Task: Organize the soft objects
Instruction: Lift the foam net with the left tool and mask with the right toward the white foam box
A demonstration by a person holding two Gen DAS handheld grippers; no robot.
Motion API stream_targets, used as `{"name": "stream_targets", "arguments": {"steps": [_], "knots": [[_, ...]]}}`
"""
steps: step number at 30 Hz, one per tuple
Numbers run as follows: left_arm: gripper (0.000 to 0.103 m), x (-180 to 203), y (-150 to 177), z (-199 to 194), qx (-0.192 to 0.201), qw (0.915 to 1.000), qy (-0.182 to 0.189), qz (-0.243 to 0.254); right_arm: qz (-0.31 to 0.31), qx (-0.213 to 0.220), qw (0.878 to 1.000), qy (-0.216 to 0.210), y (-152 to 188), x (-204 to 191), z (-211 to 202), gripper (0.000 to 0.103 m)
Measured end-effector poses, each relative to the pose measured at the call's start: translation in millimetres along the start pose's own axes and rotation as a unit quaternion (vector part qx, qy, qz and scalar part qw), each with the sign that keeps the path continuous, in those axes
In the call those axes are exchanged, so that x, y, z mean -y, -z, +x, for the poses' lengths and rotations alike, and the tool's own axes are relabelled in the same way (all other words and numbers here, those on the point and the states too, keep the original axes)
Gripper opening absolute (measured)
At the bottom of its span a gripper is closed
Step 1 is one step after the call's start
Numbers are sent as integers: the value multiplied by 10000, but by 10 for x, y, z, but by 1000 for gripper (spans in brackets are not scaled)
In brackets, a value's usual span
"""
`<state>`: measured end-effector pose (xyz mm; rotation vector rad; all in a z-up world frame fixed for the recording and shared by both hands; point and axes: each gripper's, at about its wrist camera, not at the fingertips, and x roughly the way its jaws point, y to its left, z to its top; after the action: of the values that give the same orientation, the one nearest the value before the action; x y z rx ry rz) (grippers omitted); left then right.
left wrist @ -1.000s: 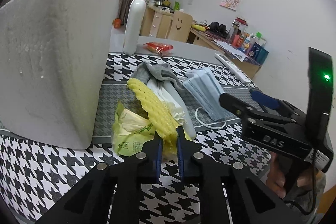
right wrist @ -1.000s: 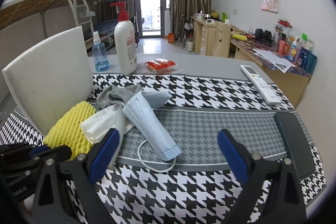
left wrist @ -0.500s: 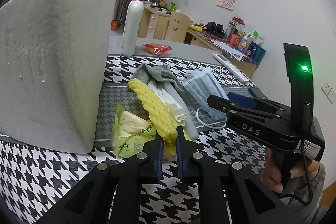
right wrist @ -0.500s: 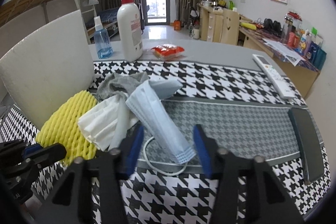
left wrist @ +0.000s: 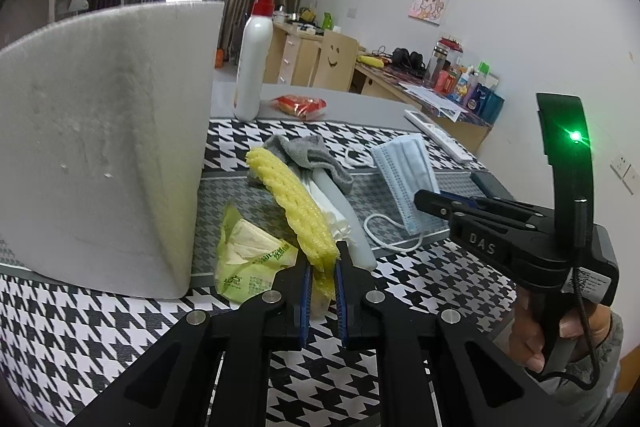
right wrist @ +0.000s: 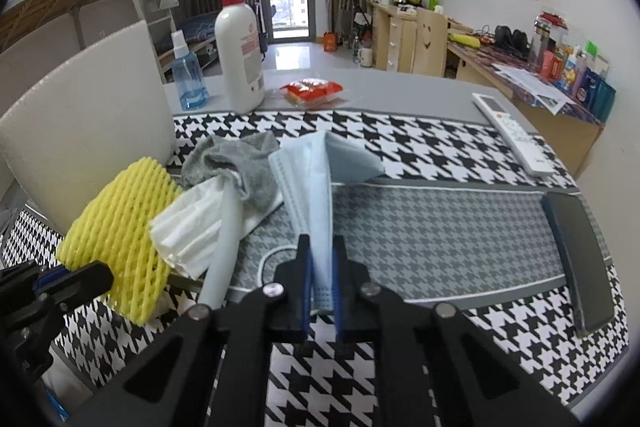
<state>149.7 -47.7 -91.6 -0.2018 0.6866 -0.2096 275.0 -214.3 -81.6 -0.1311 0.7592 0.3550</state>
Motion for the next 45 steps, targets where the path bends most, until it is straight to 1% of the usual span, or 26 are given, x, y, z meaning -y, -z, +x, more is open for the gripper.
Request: {"name": "stream_targets", "arguments": {"steps": [9,13,18,27,30,34,45], "knots": [[11,57,7,-220,256,9995,-35,178,10,304,9995,94,-38,-19,-269,11],[11,72,9,-323,388,9988,-49,284,20,525,9985,119,-59,-33,-413,11],[11,87,6,-442,538,9977,-32,410,130,696,9973,180,-90,-27,-540,11],[11,72,-18,-612,765,9953,-115,589,132,1131,9928,376,-95,-60,-783,11],[11,67,-40,-654,827,9946,-130,610,126,1269,9912,357,-100,-72,-848,11],[11,90,-67,-710,905,9935,-146,672,164,1333,9900,443,-134,-76,-890,11],[11,103,-208,-862,1197,9886,-284,868,120,1547,9871,389,-167,-150,-1013,12]]}}
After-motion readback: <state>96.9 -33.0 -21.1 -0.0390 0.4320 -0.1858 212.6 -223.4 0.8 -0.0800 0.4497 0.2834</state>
